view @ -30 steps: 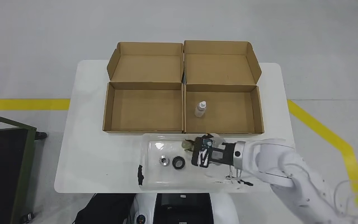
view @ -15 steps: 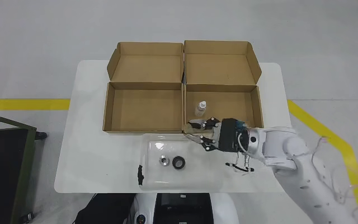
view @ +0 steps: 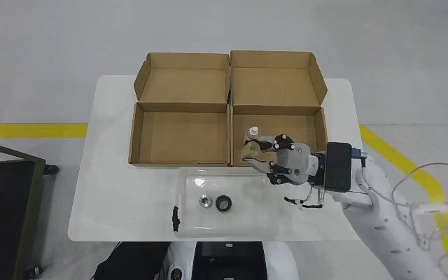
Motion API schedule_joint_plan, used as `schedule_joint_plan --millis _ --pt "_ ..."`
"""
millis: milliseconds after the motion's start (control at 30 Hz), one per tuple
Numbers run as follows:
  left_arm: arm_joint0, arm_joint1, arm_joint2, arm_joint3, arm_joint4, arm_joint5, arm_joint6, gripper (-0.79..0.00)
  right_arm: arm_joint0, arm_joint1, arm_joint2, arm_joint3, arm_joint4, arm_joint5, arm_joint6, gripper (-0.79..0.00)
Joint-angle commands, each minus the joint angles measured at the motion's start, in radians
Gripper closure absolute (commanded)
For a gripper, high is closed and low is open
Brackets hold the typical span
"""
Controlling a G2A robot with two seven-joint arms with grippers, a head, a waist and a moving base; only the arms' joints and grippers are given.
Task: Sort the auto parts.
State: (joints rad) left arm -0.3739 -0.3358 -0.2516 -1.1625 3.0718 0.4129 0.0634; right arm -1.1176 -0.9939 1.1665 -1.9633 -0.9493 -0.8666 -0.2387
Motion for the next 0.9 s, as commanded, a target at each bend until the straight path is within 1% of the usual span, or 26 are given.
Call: schedule_joint_plan --millis 0,267,533,633,767,867 --pt "0.0 0.0 0.0 0.0 0.0 0.0 0.0 -0.785 0.0 -0.002 0.002 -0.012 -0.02 -0.011 -0.025 0.0" --pt "0.0 0.0 0.0 0.0 0.0 0.0 0.0 -0.785 0.0 -0.011 0.009 -0.031 -0.1 -0.038 -0.112 0.0" --pt "0.0 0.0 0.0 0.0 0.0 0.0 0.0 -0.785 0.015 -0.021 -0.01 0.007 -0.153 -0.082 -0.163 0.0" --pt "0.0 0.0 0.0 0.0 0.0 0.0 0.0 -0.785 0.013 -0.022 -0.013 0.033 -0.164 -0.091 -0.14 0.0" --pt "0.0 0.0 0.0 0.0 0.0 0.0 0.0 -0.785 -0.001 -0.02 -0.022 0.076 -0.134 -0.106 -0.056 0.0" --pt "0.0 0.0 0.0 0.0 0.0 0.0 0.0 -0.785 0.007 -0.019 -0.031 0.065 -0.143 -0.135 0.002 0.0"
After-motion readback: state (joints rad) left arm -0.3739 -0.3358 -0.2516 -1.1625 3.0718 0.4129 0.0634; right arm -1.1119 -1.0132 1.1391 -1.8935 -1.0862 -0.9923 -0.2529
